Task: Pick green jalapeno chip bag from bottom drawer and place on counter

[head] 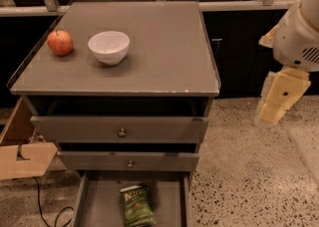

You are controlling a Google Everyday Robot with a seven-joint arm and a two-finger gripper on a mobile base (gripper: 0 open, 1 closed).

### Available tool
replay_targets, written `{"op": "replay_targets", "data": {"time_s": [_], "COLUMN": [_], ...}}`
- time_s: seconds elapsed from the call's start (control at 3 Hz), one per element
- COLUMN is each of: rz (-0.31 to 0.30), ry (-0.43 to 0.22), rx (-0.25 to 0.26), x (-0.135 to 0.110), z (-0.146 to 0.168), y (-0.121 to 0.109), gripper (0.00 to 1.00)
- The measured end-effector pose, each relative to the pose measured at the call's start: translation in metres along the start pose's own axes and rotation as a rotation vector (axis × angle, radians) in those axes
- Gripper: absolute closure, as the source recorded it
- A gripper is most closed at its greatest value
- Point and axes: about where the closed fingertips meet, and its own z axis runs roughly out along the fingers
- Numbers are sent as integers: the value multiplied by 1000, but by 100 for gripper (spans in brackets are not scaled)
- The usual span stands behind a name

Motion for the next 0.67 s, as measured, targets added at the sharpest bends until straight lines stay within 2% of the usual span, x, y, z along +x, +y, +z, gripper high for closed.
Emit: {"op": "replay_targets", "data": {"time_s": [0.33,0.67], "rz": [31,45], "ry": [9,-18], "rx": [-2,-58], "x": [-5,-18], "z": [11,25], "y": [8,25], "gripper": [0,0]}}
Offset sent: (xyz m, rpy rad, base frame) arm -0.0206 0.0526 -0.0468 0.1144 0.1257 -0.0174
